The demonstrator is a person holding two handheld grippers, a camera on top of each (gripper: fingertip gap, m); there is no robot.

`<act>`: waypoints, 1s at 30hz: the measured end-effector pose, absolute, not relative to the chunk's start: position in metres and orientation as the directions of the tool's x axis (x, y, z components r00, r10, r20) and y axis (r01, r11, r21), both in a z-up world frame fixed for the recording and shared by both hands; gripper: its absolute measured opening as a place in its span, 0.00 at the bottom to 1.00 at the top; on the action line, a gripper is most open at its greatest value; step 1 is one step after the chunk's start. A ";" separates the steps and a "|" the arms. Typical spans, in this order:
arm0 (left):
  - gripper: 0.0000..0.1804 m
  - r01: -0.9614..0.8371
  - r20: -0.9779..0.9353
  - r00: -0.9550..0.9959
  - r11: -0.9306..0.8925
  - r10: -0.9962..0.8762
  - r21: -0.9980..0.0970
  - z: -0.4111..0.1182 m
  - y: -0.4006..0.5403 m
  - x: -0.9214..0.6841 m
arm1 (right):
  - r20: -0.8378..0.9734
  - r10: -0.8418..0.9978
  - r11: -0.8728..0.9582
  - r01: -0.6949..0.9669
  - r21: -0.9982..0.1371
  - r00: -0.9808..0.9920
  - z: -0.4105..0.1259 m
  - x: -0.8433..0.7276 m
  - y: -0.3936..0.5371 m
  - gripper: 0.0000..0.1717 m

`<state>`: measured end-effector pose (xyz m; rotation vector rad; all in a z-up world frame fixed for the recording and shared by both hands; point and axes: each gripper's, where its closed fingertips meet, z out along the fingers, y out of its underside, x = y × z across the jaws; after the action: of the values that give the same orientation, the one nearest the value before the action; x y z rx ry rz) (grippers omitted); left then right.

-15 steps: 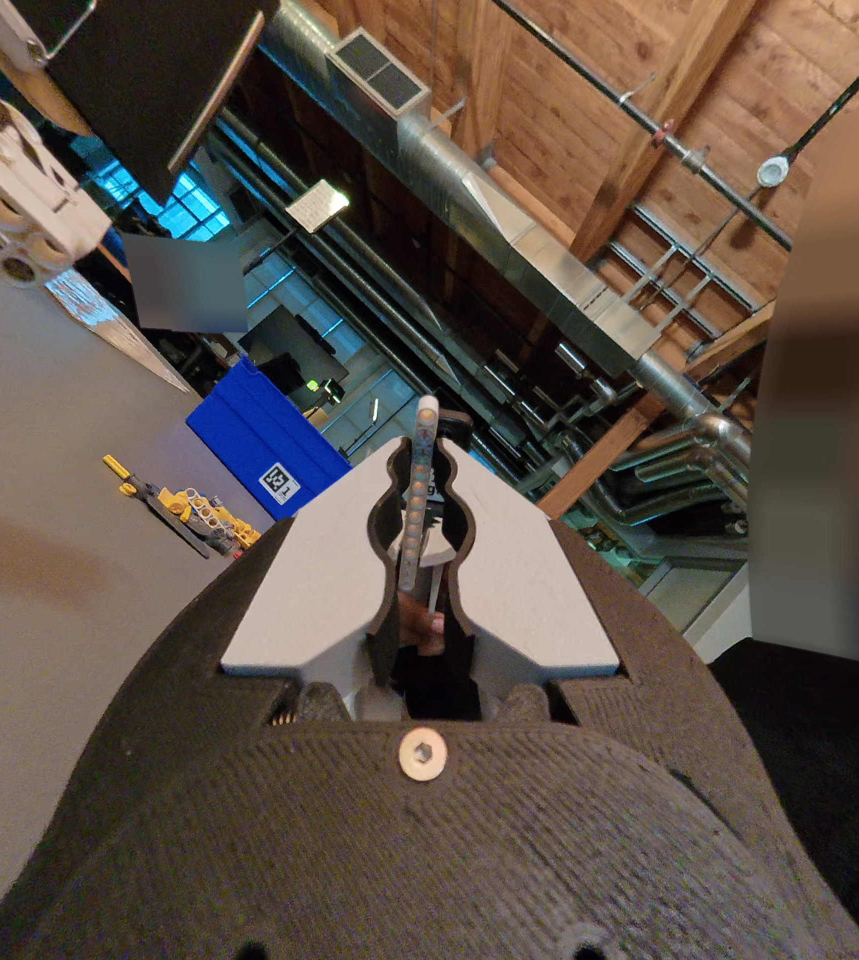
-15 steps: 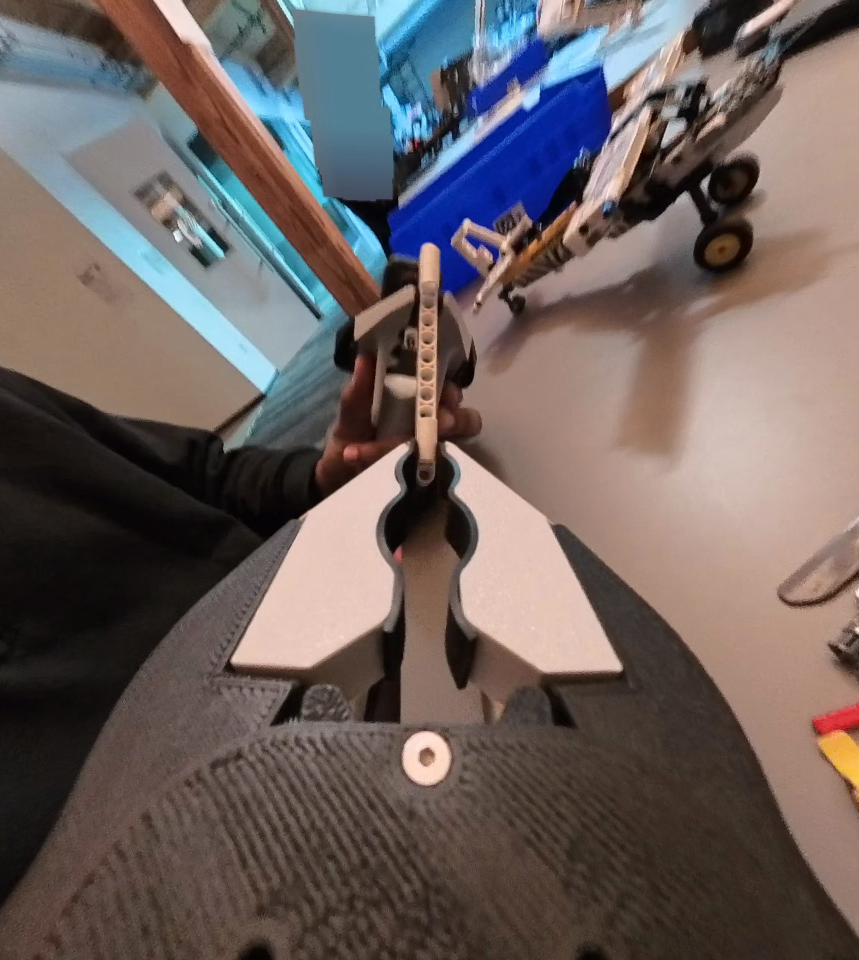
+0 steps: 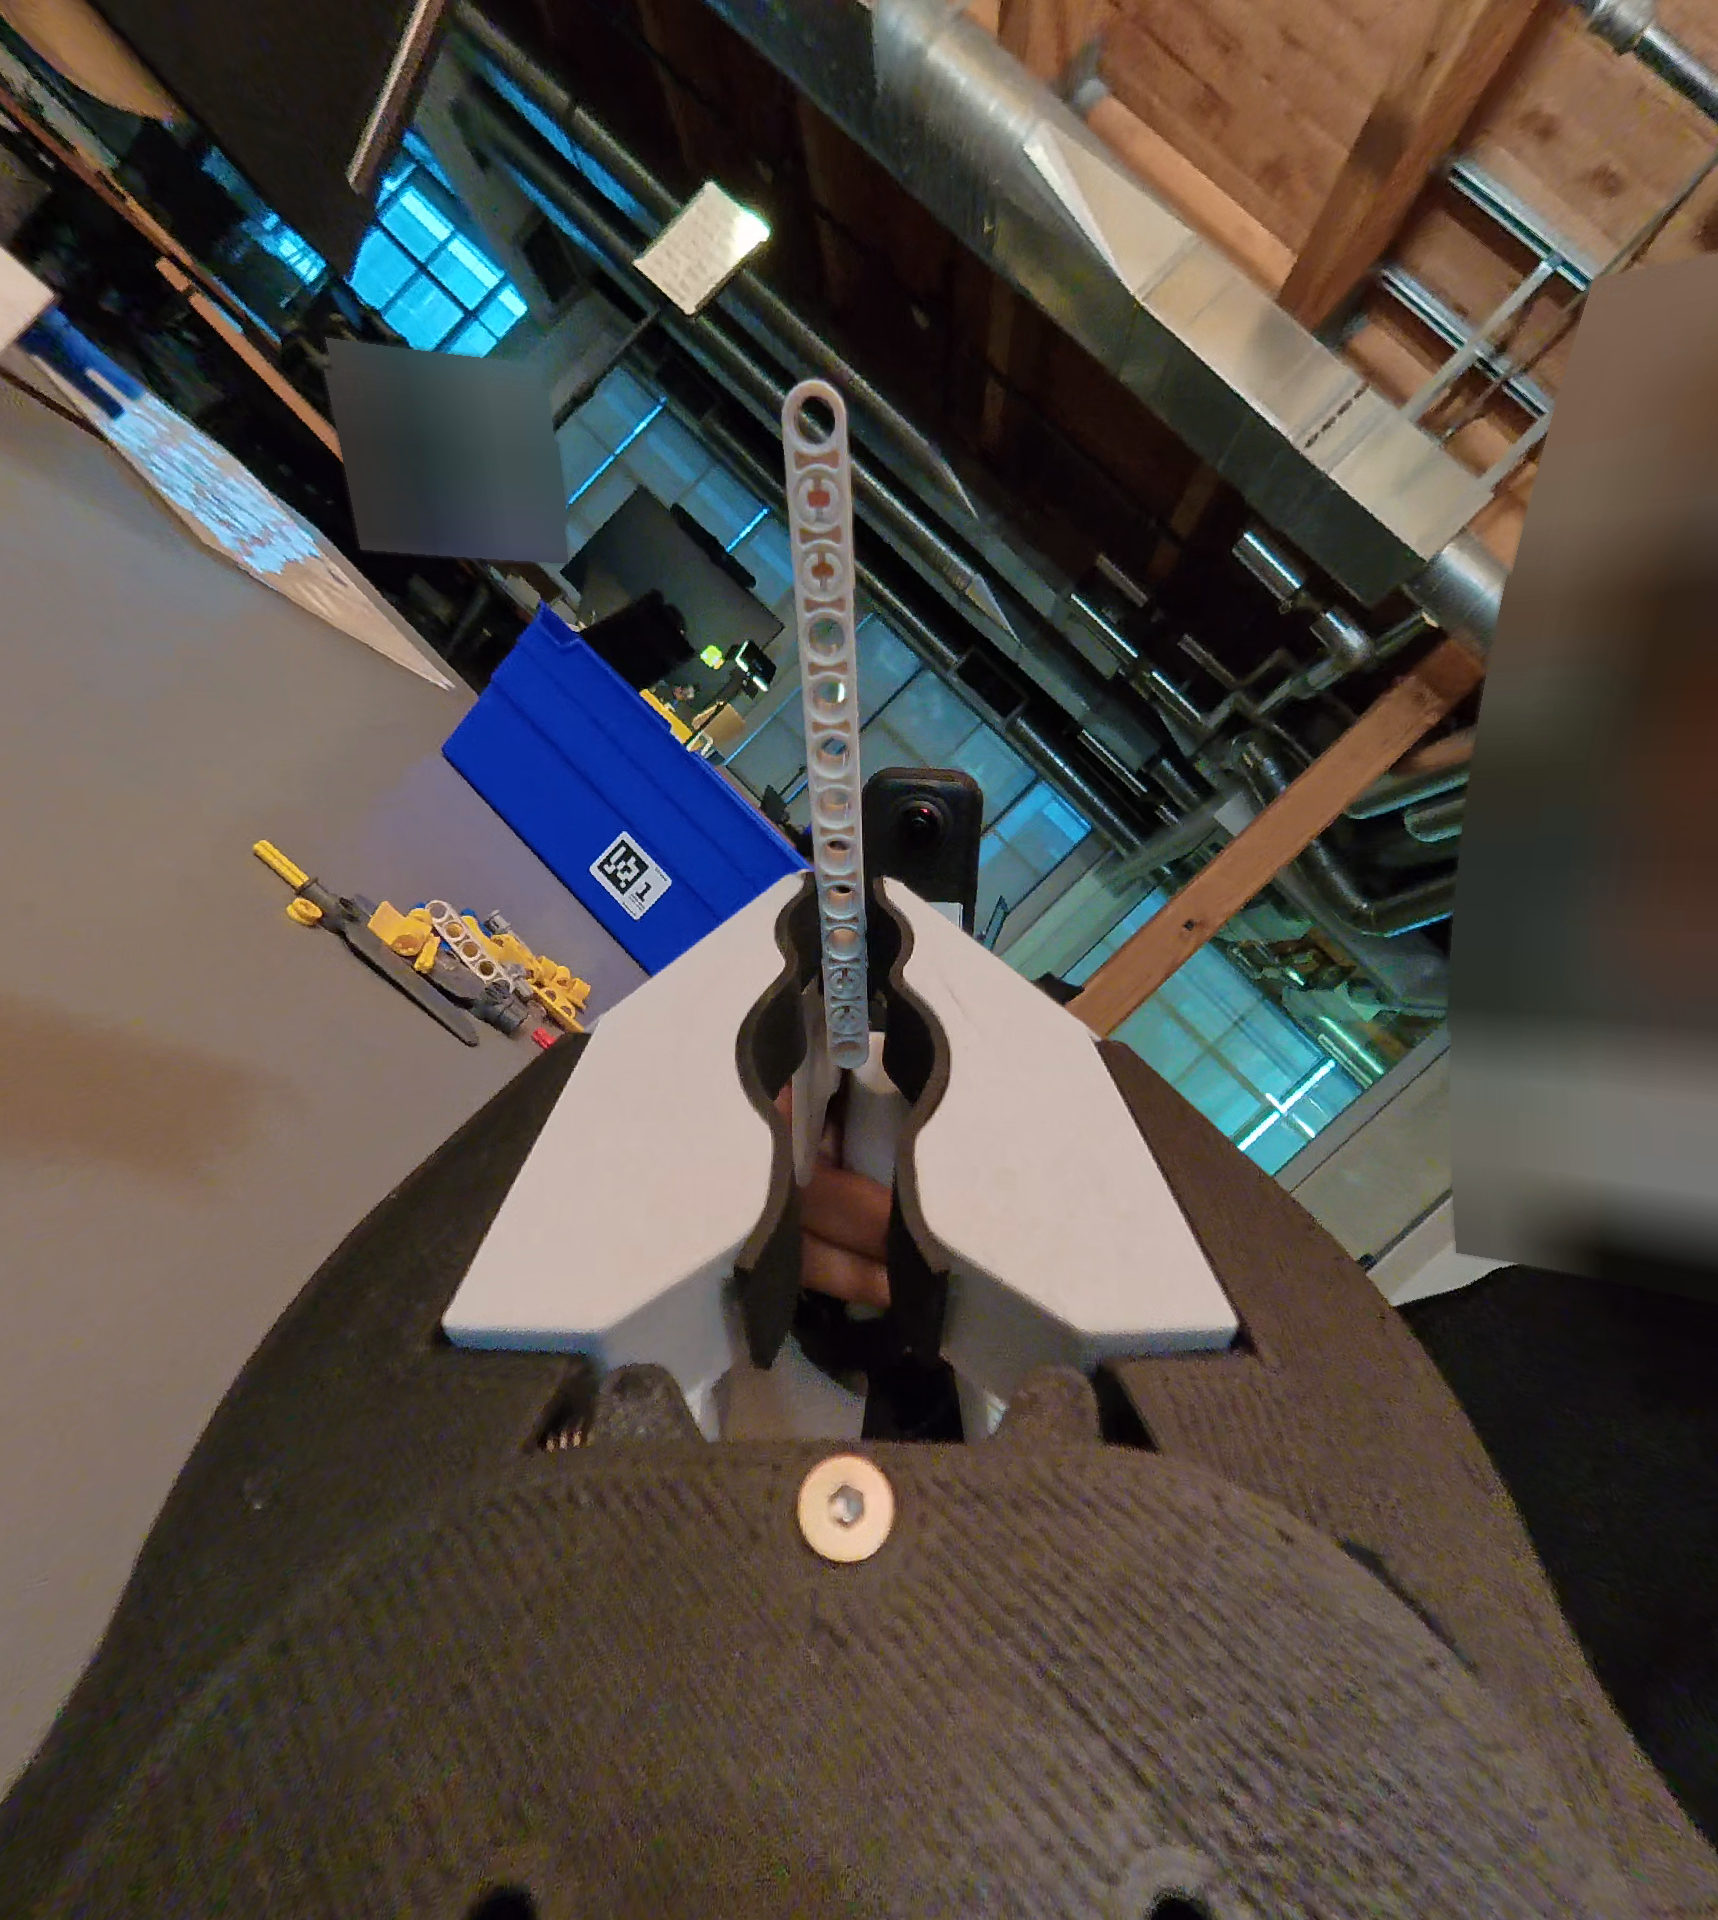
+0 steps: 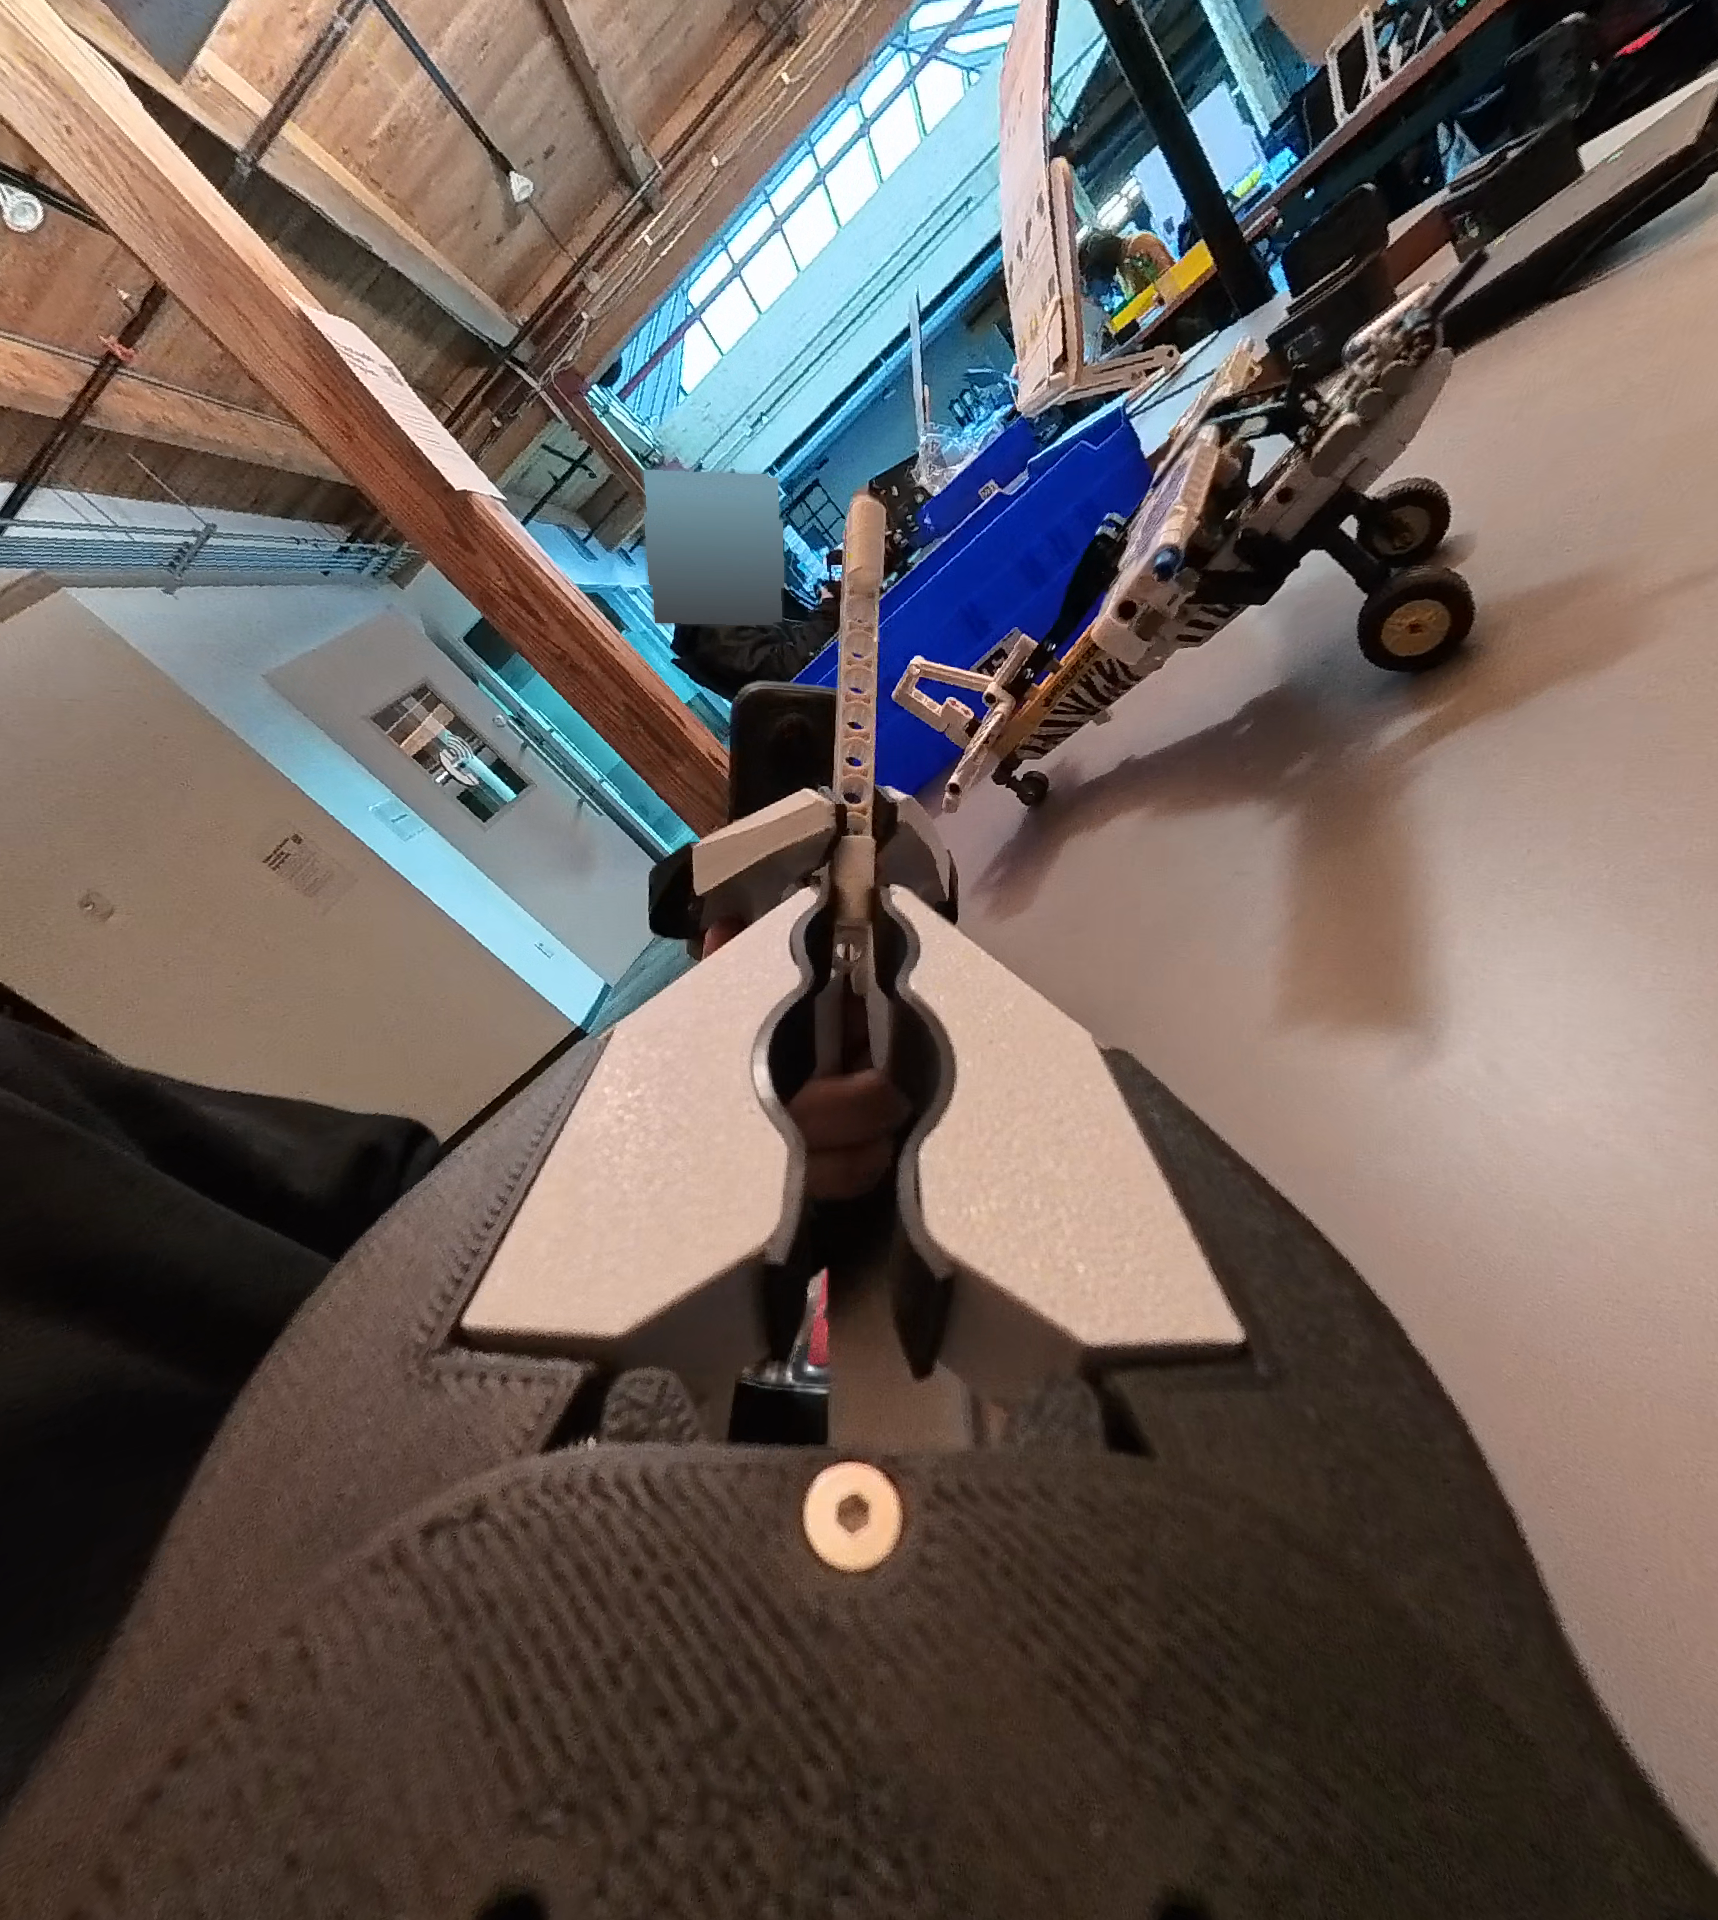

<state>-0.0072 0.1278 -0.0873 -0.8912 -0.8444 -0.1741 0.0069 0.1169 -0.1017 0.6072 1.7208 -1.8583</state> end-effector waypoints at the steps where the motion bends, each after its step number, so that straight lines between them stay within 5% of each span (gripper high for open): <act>1: 0.02 0.468 0.715 0.671 0.636 0.195 -0.613 -0.088 0.128 -0.008 | -0.639 -0.080 -0.052 0.644 -0.764 -0.765 -0.102 0.006 0.118 0.03; 20: 0.01 0.443 0.694 0.688 0.632 0.215 -0.635 -0.086 0.129 -0.005 | -0.657 -0.178 -0.240 0.680 -0.693 -0.733 -0.085 -0.010 0.132 0.00; 30: 0.01 0.446 0.683 0.676 0.585 0.276 -0.678 -0.092 0.138 -0.007 | -0.618 -0.193 -0.333 0.644 -0.689 -0.762 -0.072 -0.016 0.146 0.13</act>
<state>-0.0074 0.1381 -0.0924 -0.9725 -0.8565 -0.1142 -0.0160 0.1460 -0.0719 0.5930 1.3837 -2.1232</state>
